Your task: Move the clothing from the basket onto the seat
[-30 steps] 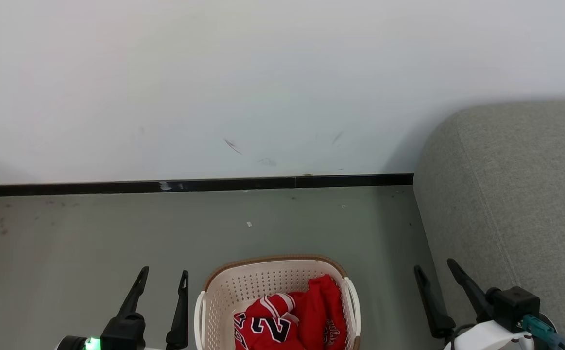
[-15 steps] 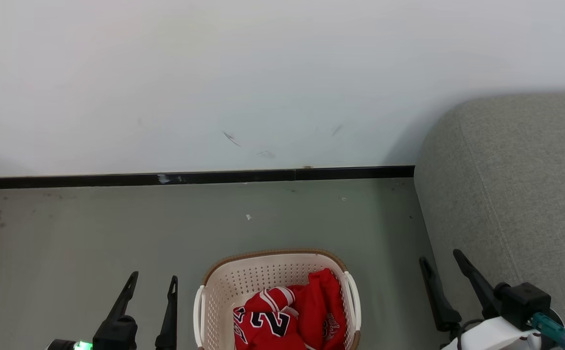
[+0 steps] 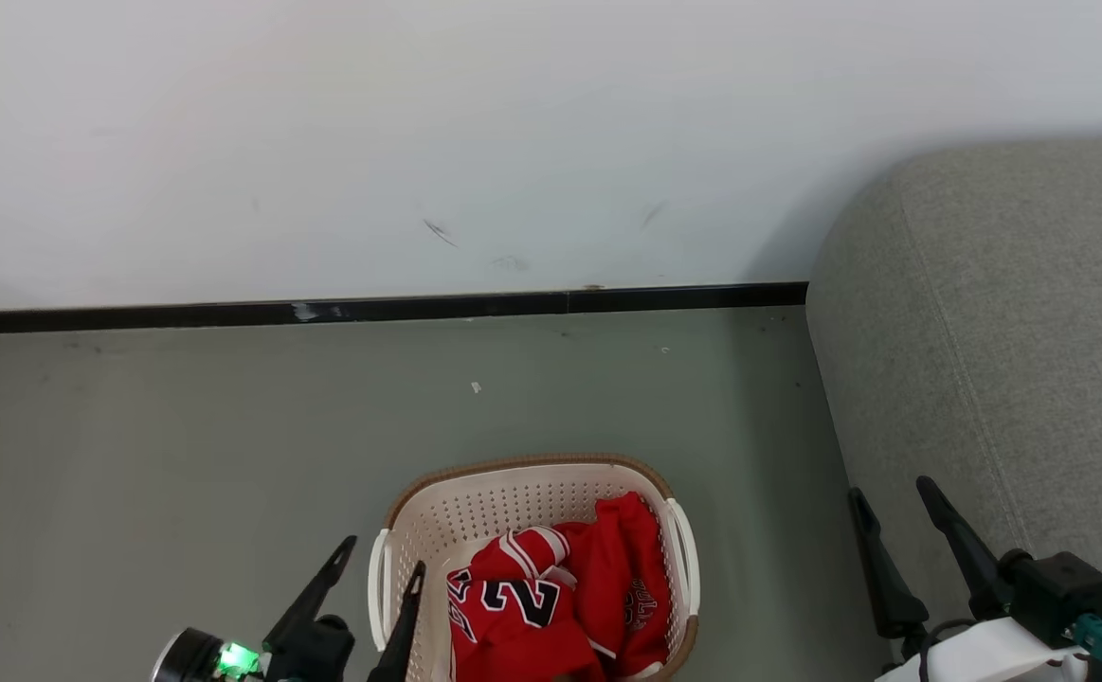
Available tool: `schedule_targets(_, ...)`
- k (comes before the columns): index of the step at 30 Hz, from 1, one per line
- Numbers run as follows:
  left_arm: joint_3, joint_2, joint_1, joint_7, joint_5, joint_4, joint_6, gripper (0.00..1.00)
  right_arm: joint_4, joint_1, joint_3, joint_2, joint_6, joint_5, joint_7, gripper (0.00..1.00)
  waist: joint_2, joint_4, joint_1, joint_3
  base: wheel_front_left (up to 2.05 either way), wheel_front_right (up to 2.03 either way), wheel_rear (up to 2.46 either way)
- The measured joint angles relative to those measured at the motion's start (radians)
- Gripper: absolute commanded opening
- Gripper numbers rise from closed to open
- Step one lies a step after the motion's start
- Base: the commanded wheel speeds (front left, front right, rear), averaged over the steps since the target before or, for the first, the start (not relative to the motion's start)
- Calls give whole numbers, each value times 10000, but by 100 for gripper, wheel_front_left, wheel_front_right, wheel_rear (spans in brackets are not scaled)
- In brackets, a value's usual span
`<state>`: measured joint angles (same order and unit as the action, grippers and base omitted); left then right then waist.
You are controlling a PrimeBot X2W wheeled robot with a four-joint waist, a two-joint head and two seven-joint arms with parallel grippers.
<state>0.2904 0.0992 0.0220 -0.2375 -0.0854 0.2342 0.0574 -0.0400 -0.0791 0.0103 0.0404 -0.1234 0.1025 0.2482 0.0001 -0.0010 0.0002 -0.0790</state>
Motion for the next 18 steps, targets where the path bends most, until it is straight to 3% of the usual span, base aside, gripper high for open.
schedule_targets(18, 1231, 219, 2126, 320, 1250, 1515, -796, 100, 884, -141, -589, -19, 0, -188, 29, 100, 0, -326, 0, -1511, 0, 0, 0)
